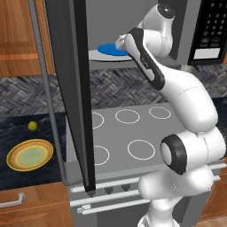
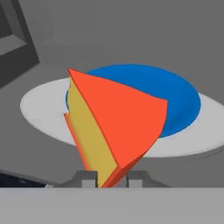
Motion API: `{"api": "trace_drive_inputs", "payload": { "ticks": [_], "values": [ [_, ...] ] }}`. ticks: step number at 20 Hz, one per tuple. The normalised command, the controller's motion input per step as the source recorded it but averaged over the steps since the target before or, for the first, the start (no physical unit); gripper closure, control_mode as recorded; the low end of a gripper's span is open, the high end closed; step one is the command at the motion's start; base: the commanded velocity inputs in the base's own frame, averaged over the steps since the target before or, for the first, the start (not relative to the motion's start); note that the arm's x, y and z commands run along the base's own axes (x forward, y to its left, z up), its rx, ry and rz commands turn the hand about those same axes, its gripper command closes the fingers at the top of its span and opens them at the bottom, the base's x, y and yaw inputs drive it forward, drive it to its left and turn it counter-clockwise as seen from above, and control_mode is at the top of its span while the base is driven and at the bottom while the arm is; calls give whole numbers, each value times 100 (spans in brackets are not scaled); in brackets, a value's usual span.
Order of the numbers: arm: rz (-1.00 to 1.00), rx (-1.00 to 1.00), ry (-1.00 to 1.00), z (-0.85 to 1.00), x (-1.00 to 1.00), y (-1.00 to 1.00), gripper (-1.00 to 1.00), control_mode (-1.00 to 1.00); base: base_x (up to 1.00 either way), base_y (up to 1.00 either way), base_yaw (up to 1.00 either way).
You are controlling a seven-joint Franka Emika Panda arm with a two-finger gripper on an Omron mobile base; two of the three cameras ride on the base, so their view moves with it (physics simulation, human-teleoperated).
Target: Pick the cheese from the counter and place it in the microwave.
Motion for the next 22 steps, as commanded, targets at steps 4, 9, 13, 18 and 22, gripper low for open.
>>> {"api": "trace_drive_inputs", "payload": {
  "ticks": [4,9,13,18,22],
  "values": [
    [0,-5,12,-1,59,0,100,-100,0,0,0],
    [0,-2,9,-7,56,4,100,-100,0,0,0],
    [0,-2,10,-11,53,11,100,-100,0,0,0],
    [0,-2,12,-15,38,13,100,-100,0,0,0],
    [0,-4,7,-24,0,9,100,-100,0,0,0]
  ]
}}
